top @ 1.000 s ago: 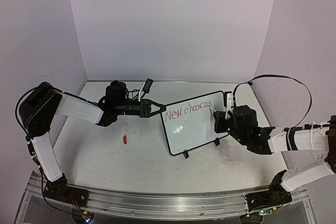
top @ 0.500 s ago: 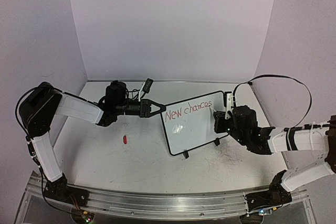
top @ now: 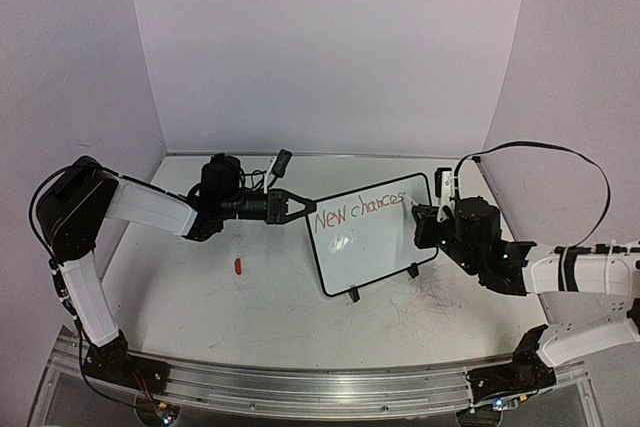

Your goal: Write a sentence on the whiteboard

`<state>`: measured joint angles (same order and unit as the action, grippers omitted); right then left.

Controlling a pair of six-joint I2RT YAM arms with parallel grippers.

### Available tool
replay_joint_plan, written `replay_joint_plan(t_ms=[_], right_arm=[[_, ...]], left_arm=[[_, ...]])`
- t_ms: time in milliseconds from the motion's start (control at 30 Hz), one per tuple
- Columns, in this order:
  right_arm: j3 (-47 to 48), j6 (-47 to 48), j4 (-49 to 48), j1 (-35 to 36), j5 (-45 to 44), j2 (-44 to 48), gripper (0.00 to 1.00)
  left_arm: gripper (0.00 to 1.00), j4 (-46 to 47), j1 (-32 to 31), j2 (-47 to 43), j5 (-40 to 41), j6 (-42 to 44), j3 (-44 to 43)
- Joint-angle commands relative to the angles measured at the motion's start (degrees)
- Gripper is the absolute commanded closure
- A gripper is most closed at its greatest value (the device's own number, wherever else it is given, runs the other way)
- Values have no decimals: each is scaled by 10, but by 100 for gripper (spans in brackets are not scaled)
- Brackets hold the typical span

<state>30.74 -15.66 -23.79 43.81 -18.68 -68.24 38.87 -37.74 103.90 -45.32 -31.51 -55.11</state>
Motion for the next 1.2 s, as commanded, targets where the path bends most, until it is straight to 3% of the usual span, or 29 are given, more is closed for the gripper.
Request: replay_joint_plan(t_ms=[0, 600, 1167], right_arm=[[1, 9, 7, 3, -23, 36, 100], [-6, 28, 27, -3, -46, 34, 100], [-2, 26, 29, -62, 19, 23, 100]], left_arm=[[100, -31, -8, -2, -26, 0, -17], [100, -31, -8, -6, -24, 0, -15], [100, -33, -8, -6, -25, 0, -17]])
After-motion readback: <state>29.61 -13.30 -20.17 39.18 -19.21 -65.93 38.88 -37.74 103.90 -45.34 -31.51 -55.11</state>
